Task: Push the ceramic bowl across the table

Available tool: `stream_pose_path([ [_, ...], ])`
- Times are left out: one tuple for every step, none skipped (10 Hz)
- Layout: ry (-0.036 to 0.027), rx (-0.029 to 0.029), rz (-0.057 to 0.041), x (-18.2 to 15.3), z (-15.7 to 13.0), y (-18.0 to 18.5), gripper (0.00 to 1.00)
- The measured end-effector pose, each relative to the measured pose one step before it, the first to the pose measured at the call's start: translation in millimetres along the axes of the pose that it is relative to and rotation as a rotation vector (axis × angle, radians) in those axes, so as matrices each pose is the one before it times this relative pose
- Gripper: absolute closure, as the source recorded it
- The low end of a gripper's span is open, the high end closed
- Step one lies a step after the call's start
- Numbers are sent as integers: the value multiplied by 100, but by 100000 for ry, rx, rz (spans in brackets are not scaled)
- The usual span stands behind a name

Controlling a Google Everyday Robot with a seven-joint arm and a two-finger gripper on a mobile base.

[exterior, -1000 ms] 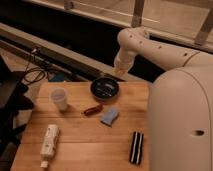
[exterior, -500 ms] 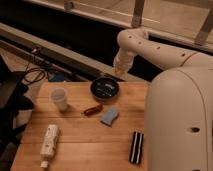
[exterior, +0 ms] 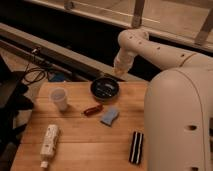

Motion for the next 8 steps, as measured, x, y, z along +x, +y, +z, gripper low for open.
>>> stream_pose_path([
  [302,382,-673,124,83,-151,82],
  [660,115,-185,202,259,-463,82],
  [1906,503,1184,391,974,-1397,82],
  [1728,331,640,358,1007,-748,82],
  [2093,809,548,380,1318,-725,82],
  [1352,790,660,73,984,-570,82],
  [2107,813,1466,-51,916,-884,82],
  [1463,532,1015,-109,571,-691,82],
])
